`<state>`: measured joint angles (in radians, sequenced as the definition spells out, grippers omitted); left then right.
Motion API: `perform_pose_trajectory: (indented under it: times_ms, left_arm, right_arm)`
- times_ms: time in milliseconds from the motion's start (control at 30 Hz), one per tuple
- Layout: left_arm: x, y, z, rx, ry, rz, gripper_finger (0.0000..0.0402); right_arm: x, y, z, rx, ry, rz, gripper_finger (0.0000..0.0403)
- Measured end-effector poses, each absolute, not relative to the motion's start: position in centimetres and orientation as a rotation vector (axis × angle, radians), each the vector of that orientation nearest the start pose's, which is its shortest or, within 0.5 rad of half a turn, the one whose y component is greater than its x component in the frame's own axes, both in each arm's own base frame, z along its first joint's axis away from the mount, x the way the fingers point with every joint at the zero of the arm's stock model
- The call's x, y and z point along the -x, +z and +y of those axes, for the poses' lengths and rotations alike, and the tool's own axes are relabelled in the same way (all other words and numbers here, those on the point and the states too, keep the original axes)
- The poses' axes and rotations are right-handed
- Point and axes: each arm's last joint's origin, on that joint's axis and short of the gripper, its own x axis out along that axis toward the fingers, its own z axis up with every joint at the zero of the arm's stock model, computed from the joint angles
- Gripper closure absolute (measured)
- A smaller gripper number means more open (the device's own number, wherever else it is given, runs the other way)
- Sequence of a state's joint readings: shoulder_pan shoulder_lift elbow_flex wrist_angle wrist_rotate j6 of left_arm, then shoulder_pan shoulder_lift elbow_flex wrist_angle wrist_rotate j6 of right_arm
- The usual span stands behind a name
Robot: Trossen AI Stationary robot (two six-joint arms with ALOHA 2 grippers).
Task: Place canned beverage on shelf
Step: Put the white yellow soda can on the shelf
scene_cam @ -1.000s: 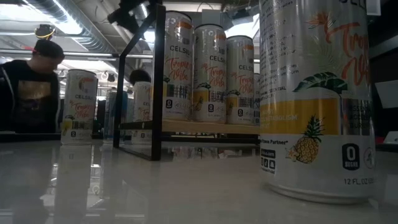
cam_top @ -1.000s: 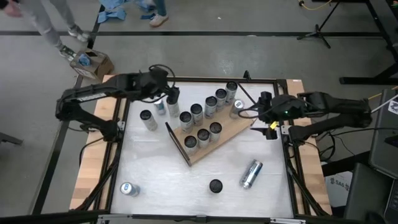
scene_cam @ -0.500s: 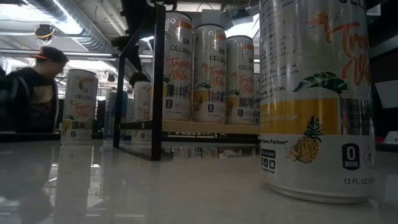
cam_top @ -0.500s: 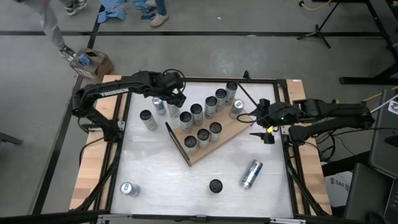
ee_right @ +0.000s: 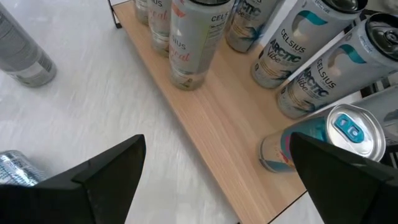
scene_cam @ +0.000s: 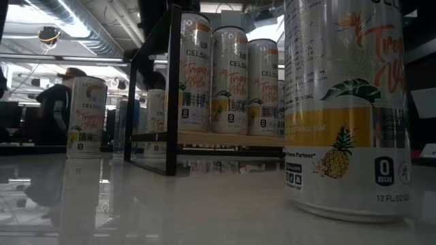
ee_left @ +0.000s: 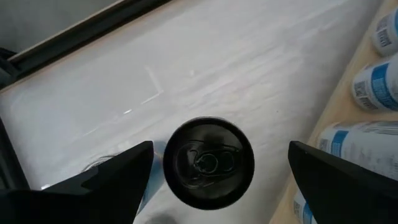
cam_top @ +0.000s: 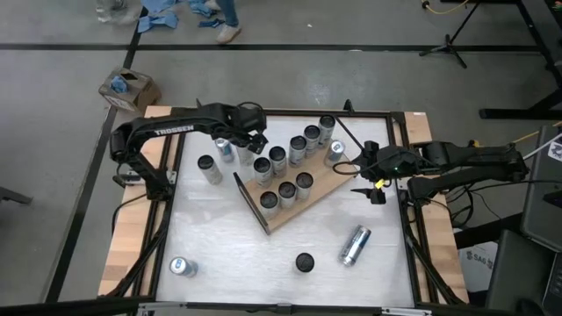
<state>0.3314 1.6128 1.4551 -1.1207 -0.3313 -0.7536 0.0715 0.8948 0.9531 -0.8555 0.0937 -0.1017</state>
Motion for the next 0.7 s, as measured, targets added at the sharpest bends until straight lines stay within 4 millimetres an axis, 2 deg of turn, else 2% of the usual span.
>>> perform_pose_trajectory:
  times_ms: [367, 700]
  left_arm:
    - [-29.9, 27.4, 11.3, 0.607, 1.058, 1.136, 0.0037]
    - [-30.0, 27.1, 11.3, 0.607, 1.056, 1.145, 0.0053]
  right_arm:
    - [-16.3, 31.5, 0.9, 0.162, 0.020, 0.796, 0.0016]
    - [-16.3, 31.4, 0.9, 0.163, 0.020, 0.796, 0.0016]
